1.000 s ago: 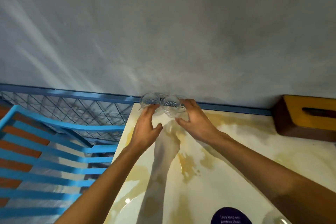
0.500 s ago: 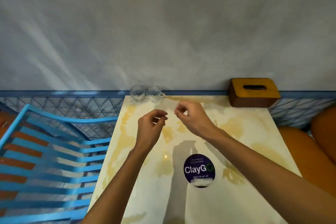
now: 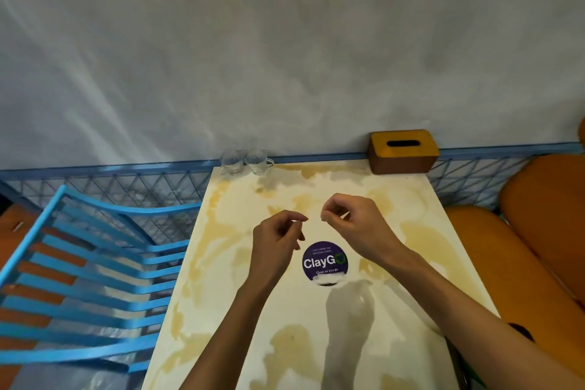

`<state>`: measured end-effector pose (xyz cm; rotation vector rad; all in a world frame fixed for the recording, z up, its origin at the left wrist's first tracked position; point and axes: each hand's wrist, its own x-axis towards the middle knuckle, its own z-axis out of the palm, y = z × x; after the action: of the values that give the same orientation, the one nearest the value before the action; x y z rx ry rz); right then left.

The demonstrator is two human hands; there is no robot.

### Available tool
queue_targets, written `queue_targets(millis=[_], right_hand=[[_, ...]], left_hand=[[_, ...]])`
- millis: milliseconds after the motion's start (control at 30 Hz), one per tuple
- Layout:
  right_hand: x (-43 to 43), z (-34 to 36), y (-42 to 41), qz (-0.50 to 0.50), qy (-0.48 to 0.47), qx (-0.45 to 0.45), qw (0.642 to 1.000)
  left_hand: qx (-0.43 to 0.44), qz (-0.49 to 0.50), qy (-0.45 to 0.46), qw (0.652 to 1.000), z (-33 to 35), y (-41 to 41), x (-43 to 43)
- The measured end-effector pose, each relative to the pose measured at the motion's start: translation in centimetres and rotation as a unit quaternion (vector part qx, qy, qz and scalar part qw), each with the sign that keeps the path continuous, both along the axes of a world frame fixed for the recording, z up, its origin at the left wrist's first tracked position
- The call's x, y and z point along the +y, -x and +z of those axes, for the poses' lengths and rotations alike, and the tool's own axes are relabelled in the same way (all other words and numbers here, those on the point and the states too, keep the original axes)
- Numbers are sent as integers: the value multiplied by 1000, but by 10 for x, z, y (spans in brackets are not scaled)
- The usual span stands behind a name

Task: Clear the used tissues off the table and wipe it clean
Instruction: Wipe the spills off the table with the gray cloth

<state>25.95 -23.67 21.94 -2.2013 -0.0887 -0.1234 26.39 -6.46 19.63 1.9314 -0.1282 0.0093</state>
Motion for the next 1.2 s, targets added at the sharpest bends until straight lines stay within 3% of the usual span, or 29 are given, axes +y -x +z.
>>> queue_targets(millis=[267,767,967,1200], right_hand=[[-40,16,61,25,-83,22,996],[-183,-73,224,-161,-93,211,960],[-205,-155,283,-157,74,309,935],[-217,-198,273,-62,208,350,911]], left_hand=[[24,-52,55,997,1,53,-34],[168,-218,15,961,-82,148,-149],[248,-268,-38,930,-116,193,-177],[293,-273,-104,910,-143,221,-172]])
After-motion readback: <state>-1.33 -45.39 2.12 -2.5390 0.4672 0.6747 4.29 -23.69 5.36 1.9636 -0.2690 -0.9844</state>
